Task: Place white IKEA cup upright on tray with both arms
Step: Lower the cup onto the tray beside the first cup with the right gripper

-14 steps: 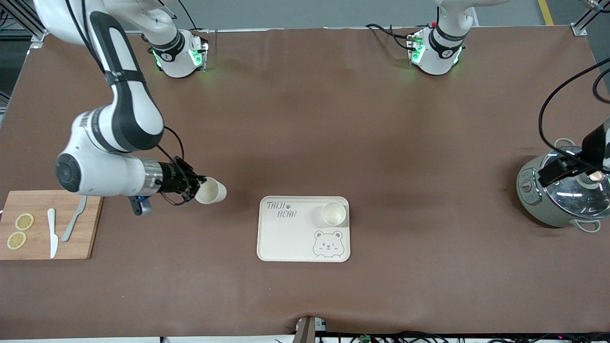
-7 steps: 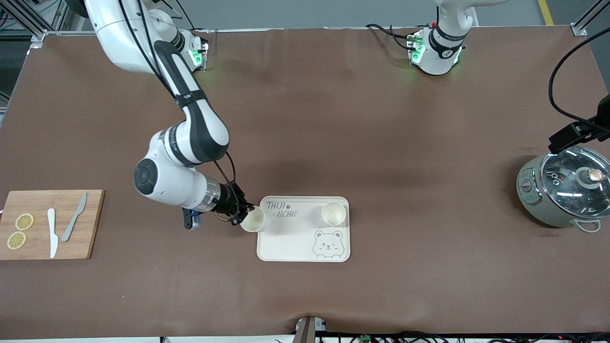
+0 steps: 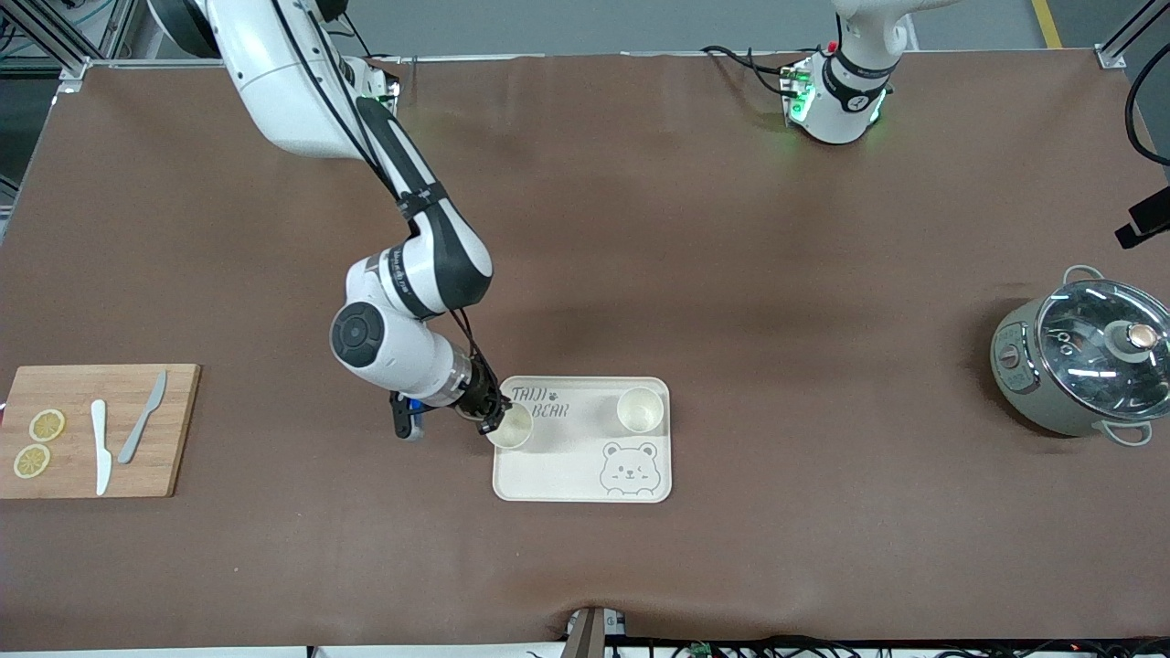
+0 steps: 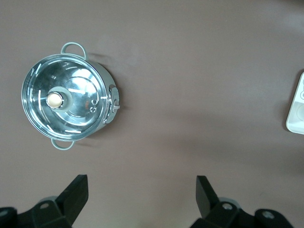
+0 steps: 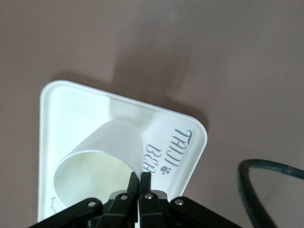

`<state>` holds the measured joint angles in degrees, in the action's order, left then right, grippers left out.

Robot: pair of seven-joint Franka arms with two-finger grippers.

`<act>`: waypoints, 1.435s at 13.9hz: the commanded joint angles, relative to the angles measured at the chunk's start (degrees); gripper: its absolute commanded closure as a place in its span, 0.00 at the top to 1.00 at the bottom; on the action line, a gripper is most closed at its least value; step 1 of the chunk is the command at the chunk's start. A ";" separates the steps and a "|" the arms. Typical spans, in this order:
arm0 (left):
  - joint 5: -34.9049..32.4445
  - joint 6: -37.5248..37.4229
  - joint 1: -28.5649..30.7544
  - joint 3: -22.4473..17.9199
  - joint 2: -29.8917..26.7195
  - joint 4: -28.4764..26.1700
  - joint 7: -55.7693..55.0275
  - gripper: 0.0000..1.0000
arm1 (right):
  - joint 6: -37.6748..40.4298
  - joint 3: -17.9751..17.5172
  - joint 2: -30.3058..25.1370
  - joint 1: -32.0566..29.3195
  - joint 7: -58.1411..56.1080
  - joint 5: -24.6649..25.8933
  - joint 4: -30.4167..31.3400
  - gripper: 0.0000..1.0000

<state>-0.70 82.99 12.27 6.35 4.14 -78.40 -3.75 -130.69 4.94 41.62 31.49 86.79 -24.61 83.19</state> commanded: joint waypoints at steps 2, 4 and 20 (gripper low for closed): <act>0.79 0.06 -0.49 1.82 -2.29 -3.50 -0.65 1.00 | -0.01 0.60 2.32 1.90 2.51 0.88 -1.54 0.00; 0.27 2.25 -5.03 0.34 -4.92 -7.62 -1.43 1.00 | 0.43 0.60 2.50 2.08 3.03 0.70 -1.27 0.00; -0.53 6.30 -16.31 -7.05 -11.79 -17.40 -4.16 1.00 | 10.45 1.74 -0.05 0.24 7.96 3.60 -12.15 1.00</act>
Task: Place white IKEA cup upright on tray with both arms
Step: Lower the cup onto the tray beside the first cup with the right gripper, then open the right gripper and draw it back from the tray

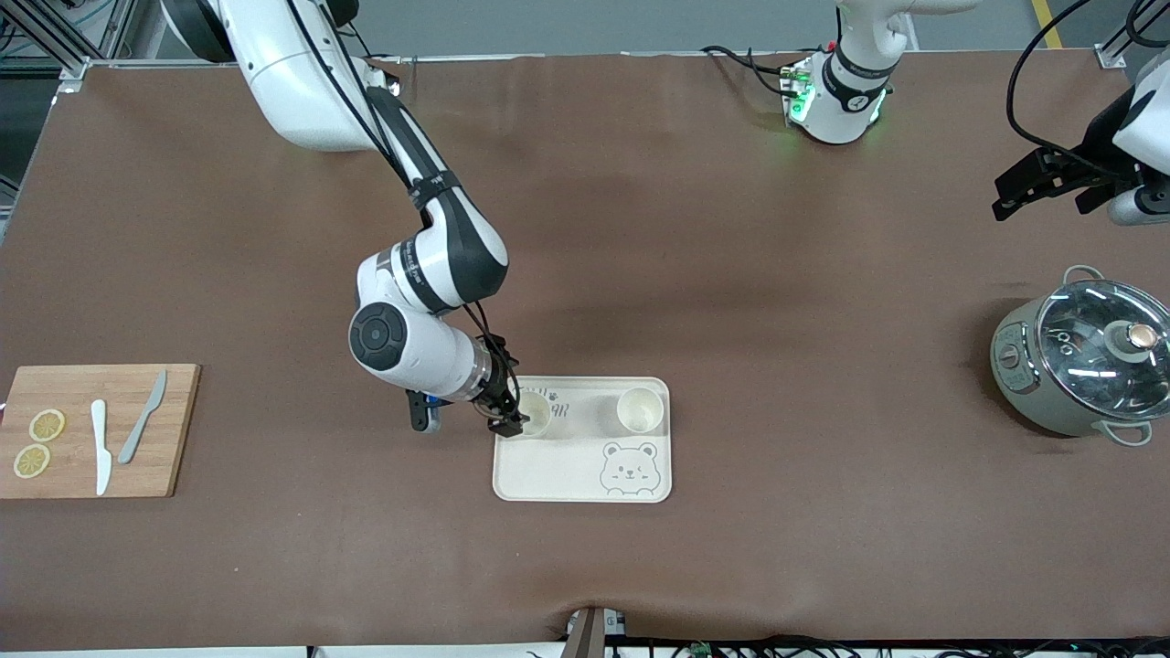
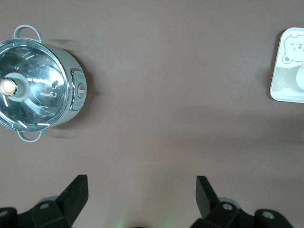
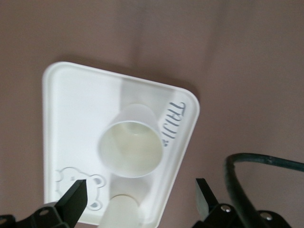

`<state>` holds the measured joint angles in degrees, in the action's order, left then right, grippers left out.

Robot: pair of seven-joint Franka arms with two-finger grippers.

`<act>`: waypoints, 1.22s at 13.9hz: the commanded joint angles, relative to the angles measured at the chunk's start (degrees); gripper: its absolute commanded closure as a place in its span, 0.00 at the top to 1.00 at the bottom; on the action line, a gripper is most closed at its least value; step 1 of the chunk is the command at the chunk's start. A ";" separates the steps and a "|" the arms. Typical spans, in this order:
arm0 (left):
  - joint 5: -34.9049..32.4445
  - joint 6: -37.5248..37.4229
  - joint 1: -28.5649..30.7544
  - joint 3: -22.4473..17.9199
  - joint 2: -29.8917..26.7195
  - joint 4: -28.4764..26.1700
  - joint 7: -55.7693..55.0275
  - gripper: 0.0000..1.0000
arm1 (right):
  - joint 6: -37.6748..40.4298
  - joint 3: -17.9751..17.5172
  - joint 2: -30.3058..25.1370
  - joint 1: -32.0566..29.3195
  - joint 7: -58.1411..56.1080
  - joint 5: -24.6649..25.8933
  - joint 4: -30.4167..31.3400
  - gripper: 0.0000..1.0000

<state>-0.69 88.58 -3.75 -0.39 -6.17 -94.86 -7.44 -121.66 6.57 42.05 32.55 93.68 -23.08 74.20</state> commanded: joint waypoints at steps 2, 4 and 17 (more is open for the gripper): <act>-0.54 0.72 -0.38 -0.23 -1.39 -0.94 -0.47 1.00 | 1.51 1.16 -3.10 -0.65 0.28 5.56 -3.63 1.00; -0.46 0.80 -0.47 -0.22 -1.39 -0.76 -0.47 1.00 | 3.61 1.34 -3.47 -1.08 -0.16 12.15 -3.63 1.00; -0.45 0.45 -0.21 -0.49 -0.86 -0.76 -0.56 1.00 | 40.67 1.52 -19.98 -17.33 -47.07 13.15 -8.02 1.00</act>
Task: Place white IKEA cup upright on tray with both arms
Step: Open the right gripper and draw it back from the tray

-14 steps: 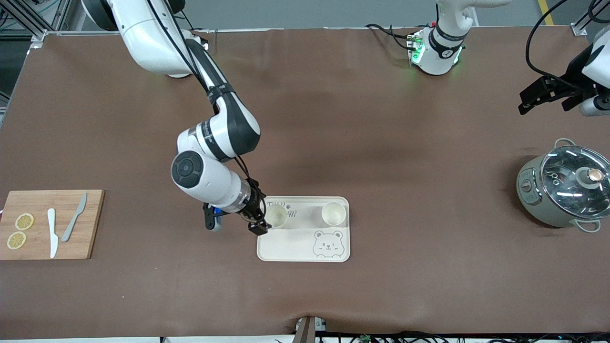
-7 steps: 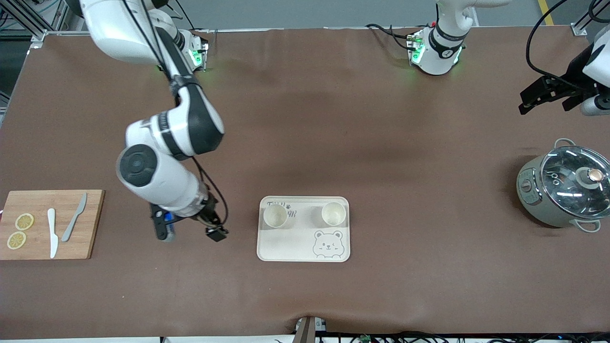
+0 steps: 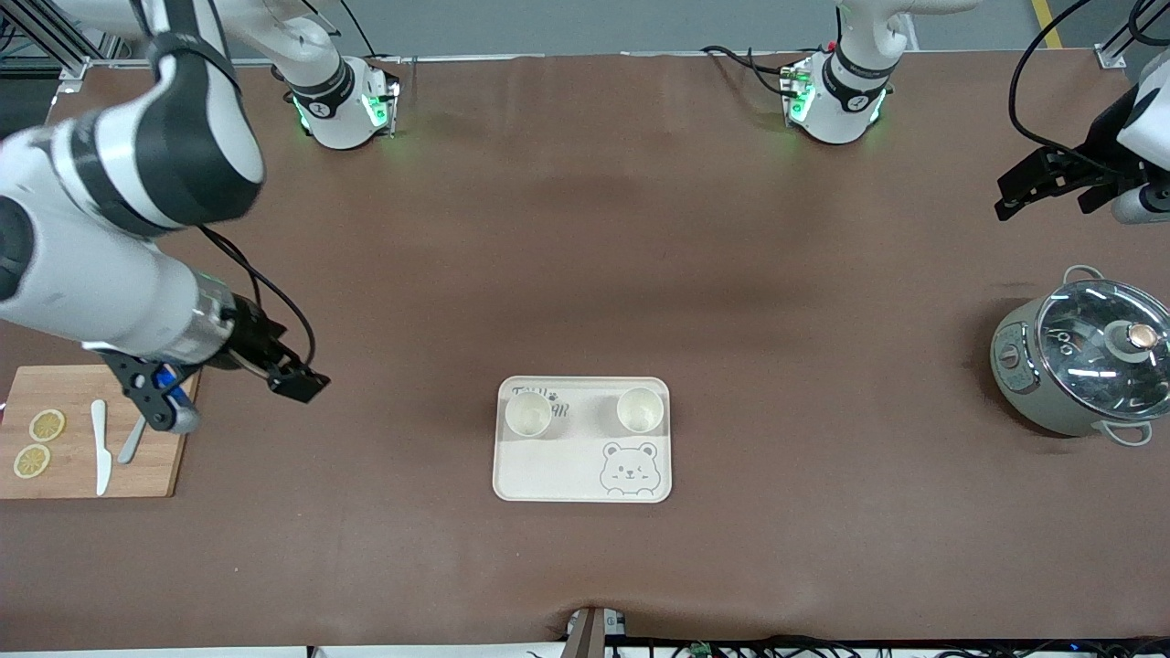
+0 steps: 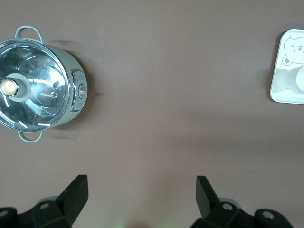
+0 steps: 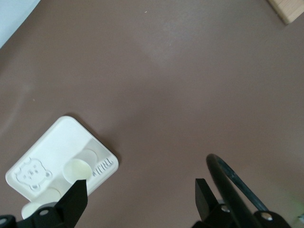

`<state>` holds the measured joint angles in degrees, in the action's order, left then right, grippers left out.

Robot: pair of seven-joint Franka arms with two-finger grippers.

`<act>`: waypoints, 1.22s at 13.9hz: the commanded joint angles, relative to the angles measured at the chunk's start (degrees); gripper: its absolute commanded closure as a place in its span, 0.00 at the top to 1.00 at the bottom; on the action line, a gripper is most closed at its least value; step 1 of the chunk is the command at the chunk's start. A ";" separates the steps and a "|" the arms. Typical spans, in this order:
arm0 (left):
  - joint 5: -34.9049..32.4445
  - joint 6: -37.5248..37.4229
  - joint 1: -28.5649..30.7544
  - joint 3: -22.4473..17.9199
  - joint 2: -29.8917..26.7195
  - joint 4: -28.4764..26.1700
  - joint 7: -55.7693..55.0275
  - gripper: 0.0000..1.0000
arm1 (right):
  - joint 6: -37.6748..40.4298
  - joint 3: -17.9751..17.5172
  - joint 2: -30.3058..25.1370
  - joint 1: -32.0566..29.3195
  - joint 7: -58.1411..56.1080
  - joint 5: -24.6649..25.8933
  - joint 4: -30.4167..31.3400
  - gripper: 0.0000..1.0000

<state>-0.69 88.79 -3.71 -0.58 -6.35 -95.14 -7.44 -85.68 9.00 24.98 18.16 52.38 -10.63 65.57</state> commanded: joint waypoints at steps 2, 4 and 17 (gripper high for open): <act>-0.45 0.24 -0.33 -0.30 -0.59 -0.40 -0.56 1.00 | 10.77 -0.91 -4.67 -4.88 -11.05 1.31 0.61 1.00; -0.45 0.42 -0.24 -0.30 -0.50 -0.31 -0.56 1.00 | 11.67 -0.39 -6.69 -7.25 -19.55 1.23 0.61 1.00; -0.45 0.94 -0.24 -0.57 -0.15 -0.13 -0.56 1.00 | 4.23 -0.73 -26.63 -18.42 -55.72 9.93 22.81 1.00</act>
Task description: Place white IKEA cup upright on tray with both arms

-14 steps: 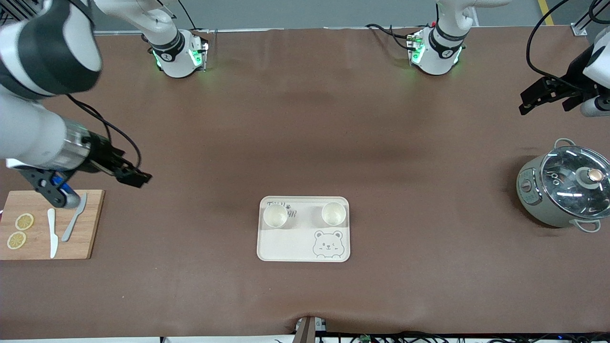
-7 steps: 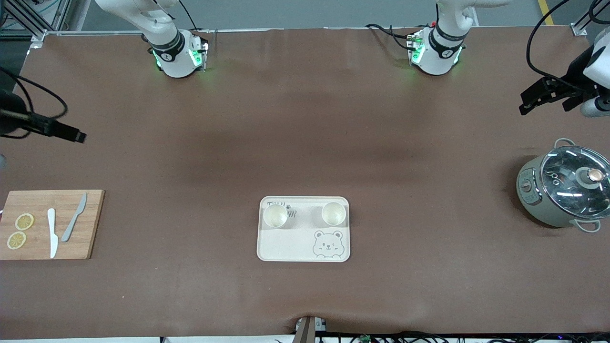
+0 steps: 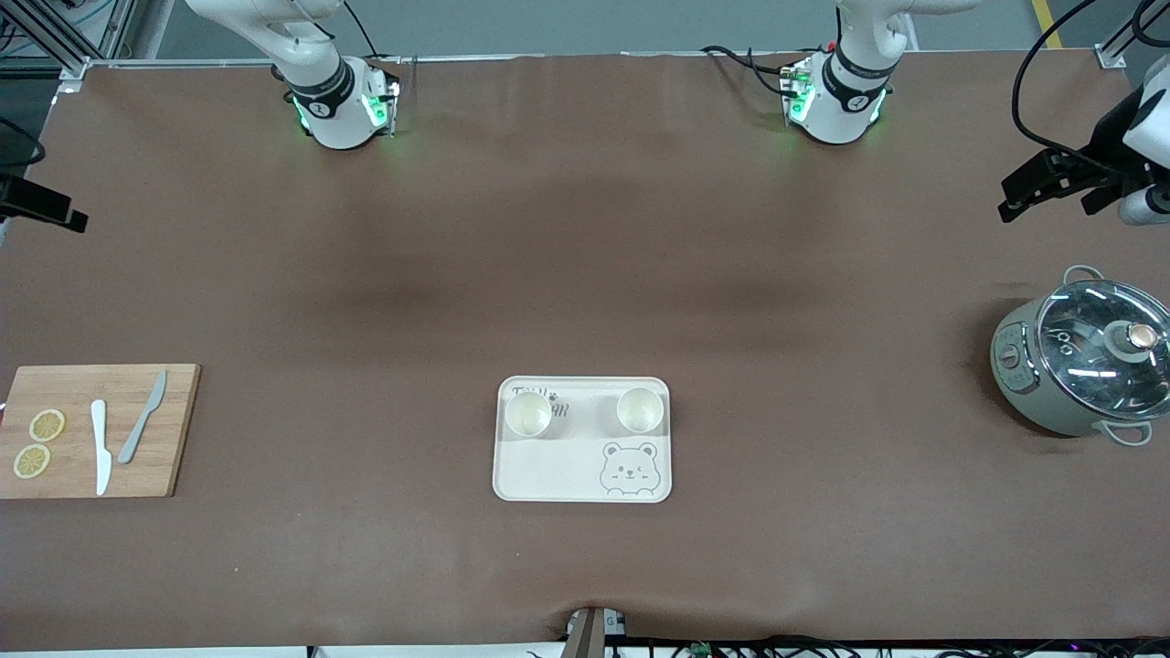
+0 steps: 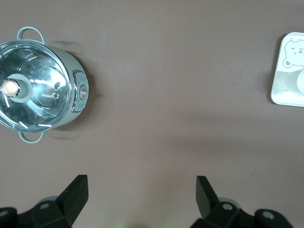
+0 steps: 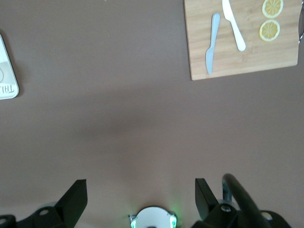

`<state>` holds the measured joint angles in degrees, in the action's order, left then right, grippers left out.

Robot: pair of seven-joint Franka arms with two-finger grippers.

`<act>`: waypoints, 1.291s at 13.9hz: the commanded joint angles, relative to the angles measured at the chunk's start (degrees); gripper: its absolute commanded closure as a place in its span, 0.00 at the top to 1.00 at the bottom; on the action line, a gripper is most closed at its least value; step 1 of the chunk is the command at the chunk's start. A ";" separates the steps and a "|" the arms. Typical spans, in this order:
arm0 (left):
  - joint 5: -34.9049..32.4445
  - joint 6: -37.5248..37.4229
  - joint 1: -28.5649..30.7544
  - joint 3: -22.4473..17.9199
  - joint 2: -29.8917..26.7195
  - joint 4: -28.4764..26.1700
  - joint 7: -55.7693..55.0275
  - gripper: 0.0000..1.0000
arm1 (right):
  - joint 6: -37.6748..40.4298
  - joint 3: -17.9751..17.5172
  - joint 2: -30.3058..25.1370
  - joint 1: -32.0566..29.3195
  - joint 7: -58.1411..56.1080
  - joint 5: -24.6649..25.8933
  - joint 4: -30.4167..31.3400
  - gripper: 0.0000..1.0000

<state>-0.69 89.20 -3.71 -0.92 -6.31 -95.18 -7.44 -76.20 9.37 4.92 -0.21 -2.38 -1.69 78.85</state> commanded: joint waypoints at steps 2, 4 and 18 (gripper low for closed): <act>-0.37 0.53 -0.25 -0.23 -0.19 -0.09 -0.56 1.00 | -8.51 -1.89 -10.26 0.64 -0.96 0.99 15.00 1.00; -0.28 0.53 -0.25 -0.23 -0.28 -0.09 -0.56 1.00 | -8.79 -2.34 -10.36 0.82 -0.79 0.99 15.19 1.00; 0.25 0.53 -0.25 -0.23 -0.10 1.22 -0.30 1.00 | -8.71 -2.51 -9.75 0.91 -0.70 0.29 14.23 1.00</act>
<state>-0.69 89.72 -3.71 -0.92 -6.31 -94.84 -7.44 -84.63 6.91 -3.87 0.56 -3.04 -1.70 92.27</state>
